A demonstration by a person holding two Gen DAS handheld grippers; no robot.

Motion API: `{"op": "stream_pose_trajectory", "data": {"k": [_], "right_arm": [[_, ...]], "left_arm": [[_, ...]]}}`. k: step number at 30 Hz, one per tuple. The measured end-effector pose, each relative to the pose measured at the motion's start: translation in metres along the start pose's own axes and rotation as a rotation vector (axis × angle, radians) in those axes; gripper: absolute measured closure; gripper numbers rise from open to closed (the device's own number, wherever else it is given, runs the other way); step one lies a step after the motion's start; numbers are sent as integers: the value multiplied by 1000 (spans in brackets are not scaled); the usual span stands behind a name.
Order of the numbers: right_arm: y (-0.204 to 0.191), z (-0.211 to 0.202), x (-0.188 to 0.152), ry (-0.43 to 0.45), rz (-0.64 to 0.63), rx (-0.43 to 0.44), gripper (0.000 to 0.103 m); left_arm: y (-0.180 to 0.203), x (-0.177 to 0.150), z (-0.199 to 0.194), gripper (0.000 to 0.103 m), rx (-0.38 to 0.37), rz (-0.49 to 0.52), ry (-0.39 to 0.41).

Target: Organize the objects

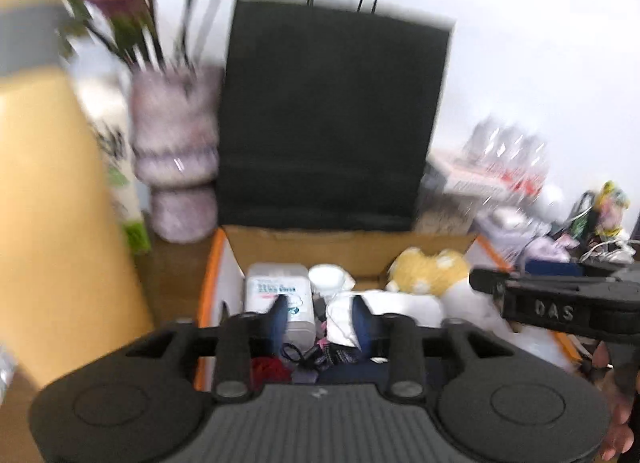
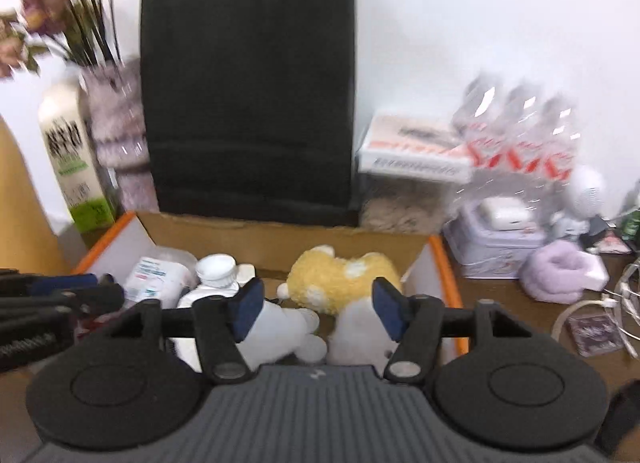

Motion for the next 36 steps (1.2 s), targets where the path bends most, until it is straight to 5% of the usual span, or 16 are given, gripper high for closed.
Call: {"op": "stream_pose_trajectory", "data": {"k": [6, 12, 15, 19, 23, 36], "right_arm": [[4, -120, -48, 68, 125, 86, 19], [9, -235, -145, 90, 156, 121, 5], [1, -275, -187, 78, 136, 119, 2], [-10, -315, -219, 68, -3, 122, 0], [-16, -340, -233, 50, -56, 146, 0], [-21, -345, -246, -31, -31, 109, 0]], "left_arm": [[10, -50, -127, 30, -31, 43, 93], [35, -136, -236, 13, 98, 38, 137], [50, -179, -271, 8, 144, 16, 98], [60, -204, -293, 8, 128, 5, -10], [62, -209, -311, 7, 132, 52, 4], [41, -216, -311, 5, 82, 17, -85]]}}
Point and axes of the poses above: each gripper's, at about its wrist camera, not at the fingertips, and z roughly the way its jaws point, y to its right, x to its top, the point moved 3 cm from there along z, roughly the way its jaws point, and after that the axes turned 4 degrees about y, right-handed, at the moved point
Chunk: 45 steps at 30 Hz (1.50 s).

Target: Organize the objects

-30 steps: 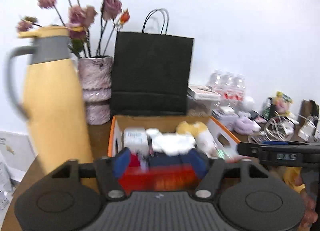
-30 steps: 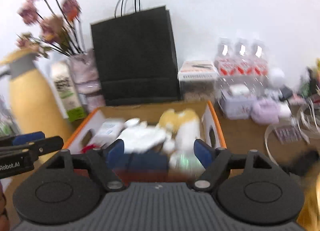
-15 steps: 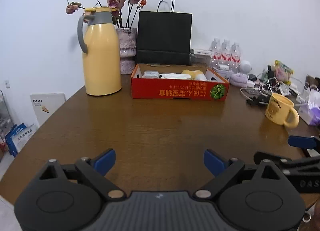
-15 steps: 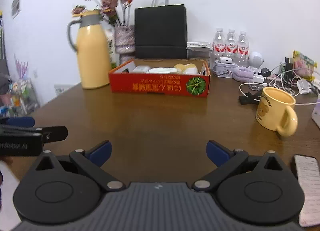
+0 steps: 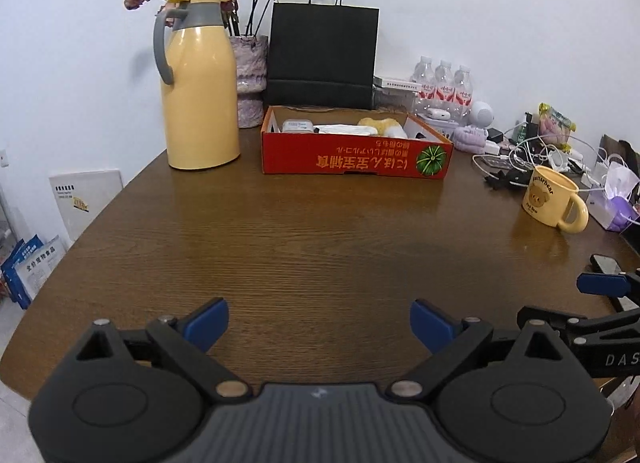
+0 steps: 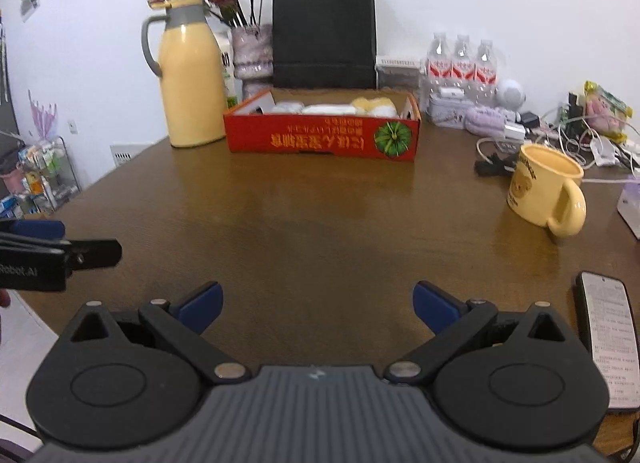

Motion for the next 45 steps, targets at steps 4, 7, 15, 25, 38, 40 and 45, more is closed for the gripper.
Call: {"op": "stream_pose_trajectory", "data": {"k": [4, 7, 15, 25, 38, 40, 45], "right_arm": [[-3, 2, -2, -16, 3, -2, 0], [-4, 2, 1, -19, -3, -6, 0], [-9, -3, 7, -49, -22, -11, 0], [-12, -14, 4, -57, 36, -32, 0], [-13, -21, -3, -75, 42, -39, 0], [-13, -20, -3, -78, 41, -41, 0], [-13, -20, -4, -77, 42, -40, 0]], "left_arm": [[-1, -1, 0, 5, 23, -8, 3], [-1, -3, 0, 5, 36, -10, -18], [-4, -5, -7, 5, 31, -30, -59], [-11, -8, -26, 5, 46, -44, -68], [-8, -11, -30, 5, 57, -40, -74], [-9, -11, -30, 5, 57, -38, -75], [-10, -12, -29, 5, 57, -37, -76]]}}
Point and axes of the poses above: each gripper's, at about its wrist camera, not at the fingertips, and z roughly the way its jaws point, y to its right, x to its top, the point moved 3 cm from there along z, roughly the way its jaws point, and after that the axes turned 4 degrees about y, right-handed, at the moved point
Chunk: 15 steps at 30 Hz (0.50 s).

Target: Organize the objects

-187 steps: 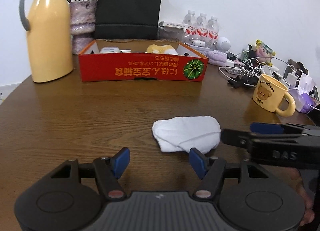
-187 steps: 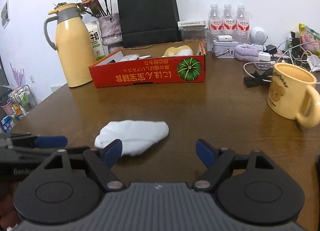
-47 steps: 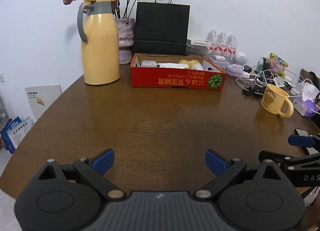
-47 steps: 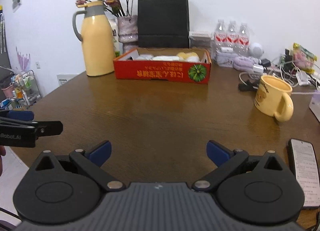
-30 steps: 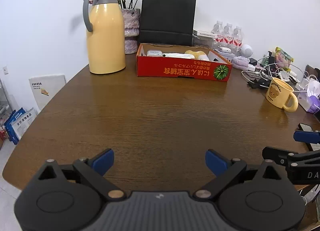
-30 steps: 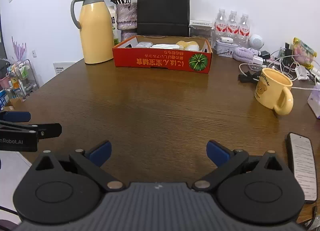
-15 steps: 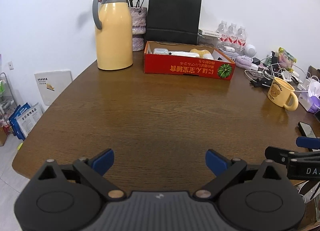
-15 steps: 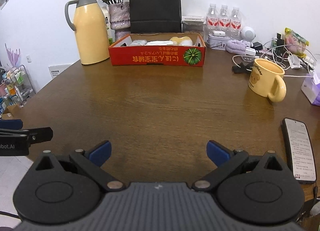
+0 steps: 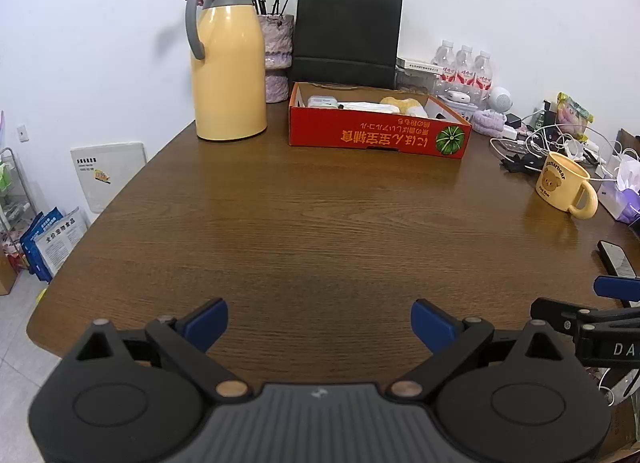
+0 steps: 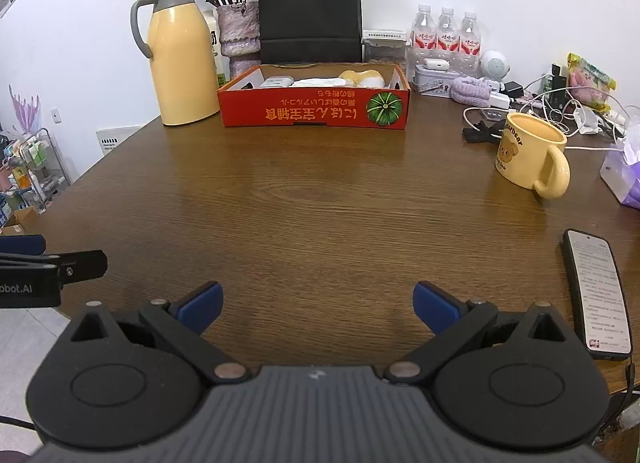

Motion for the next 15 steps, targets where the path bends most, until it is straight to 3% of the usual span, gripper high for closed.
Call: {"op": "stream_pose_trajectory", "data": {"k": [15], "right_arm": [[0, 0, -1, 2, -9, 2, 0]], "left_arm": [[1, -4, 1, 5, 3, -1, -12]]}}
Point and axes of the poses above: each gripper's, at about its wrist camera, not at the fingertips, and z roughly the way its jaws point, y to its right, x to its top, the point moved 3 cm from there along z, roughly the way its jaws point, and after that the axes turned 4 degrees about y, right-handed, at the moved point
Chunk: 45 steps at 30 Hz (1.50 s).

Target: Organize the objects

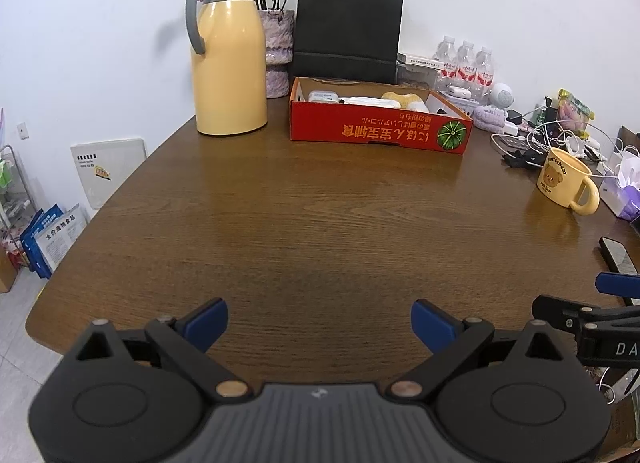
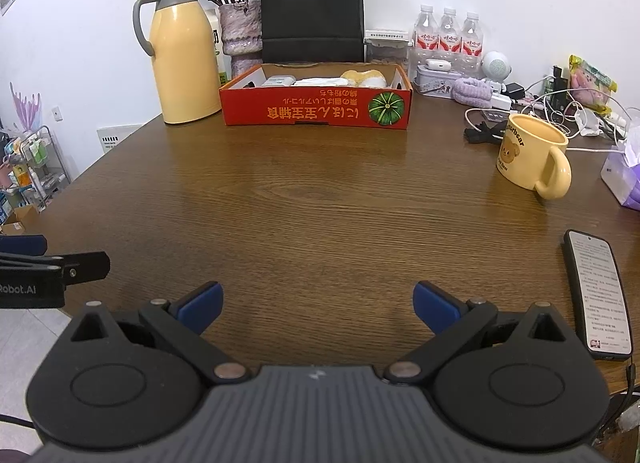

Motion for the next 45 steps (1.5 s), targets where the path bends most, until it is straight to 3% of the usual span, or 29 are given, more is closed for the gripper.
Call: {"op": "stream_pose_trajectory", "data": {"k": [45], "right_arm": [[6, 2, -2, -11, 10, -11, 0]], "left_arm": [[4, -1, 6, 4, -7, 19, -29]]}}
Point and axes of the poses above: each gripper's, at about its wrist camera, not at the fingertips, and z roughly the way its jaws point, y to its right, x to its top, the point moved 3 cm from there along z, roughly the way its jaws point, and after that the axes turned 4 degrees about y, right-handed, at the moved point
